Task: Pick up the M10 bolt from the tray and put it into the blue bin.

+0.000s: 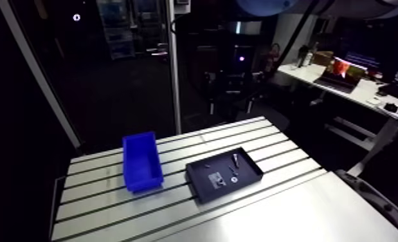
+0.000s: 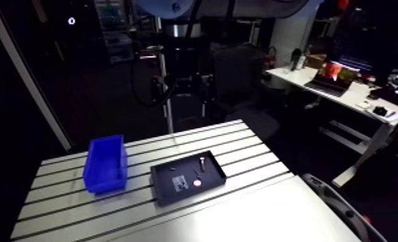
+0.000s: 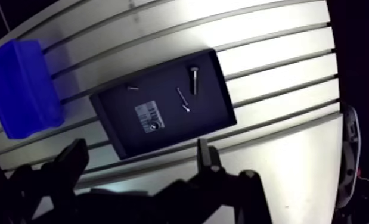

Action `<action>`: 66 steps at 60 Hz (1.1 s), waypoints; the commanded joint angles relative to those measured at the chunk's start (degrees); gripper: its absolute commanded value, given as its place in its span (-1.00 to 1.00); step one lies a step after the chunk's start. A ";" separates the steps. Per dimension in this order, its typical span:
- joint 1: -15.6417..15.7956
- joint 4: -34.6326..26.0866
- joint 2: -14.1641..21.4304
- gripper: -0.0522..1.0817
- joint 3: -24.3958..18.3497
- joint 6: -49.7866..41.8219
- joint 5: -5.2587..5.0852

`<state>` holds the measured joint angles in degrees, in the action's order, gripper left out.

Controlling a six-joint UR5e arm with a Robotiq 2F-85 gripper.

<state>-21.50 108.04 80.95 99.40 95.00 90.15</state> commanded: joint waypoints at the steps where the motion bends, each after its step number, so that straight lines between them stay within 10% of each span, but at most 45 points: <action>1: 0.05 2.42 -0.75 -0.90 1.59 0.82 0.79; 66: -3.73 10.04 -5.22 -0.90 6.89 2.95 1.38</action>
<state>-24.67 116.42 76.97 105.76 97.90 91.54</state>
